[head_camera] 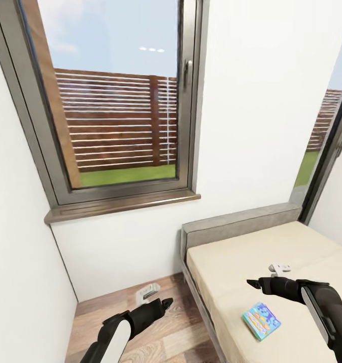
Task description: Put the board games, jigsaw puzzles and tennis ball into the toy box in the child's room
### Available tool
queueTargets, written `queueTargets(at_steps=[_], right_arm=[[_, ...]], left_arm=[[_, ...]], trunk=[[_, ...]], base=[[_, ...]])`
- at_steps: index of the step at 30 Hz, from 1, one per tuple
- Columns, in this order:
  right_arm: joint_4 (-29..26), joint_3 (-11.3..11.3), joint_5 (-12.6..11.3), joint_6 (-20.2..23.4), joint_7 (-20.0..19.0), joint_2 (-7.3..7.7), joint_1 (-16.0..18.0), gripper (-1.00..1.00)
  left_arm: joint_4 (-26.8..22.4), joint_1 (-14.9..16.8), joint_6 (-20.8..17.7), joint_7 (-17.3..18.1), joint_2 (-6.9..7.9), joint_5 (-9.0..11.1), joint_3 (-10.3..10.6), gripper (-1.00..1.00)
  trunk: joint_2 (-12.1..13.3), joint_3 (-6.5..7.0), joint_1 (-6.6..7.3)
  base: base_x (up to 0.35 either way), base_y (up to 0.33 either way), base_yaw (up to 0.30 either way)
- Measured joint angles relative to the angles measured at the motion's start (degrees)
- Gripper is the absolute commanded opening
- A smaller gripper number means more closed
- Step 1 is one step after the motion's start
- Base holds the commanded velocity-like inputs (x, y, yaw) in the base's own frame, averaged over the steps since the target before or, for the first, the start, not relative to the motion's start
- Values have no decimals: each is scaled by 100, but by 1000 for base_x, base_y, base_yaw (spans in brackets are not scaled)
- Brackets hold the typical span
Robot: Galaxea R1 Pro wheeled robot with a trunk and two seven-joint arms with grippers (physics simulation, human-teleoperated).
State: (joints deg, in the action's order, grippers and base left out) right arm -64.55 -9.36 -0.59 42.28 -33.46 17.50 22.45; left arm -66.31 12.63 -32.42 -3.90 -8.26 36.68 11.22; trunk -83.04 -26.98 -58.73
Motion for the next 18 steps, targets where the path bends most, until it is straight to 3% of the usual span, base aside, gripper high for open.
queueTargets(at_steps=[8,18], right_arm=[[3,-4,1,-1,0,0,0,100],[6,6,1,-5,-6,0,-3,100]], left_arm=[[8,0,-3,-3,2,2,-8,100],[8,0,-1,-1,1,1,-10,100]], trunk=[[0,14,0],[0,20,0]], base=[[0,0,-255],[10,0,-102]])
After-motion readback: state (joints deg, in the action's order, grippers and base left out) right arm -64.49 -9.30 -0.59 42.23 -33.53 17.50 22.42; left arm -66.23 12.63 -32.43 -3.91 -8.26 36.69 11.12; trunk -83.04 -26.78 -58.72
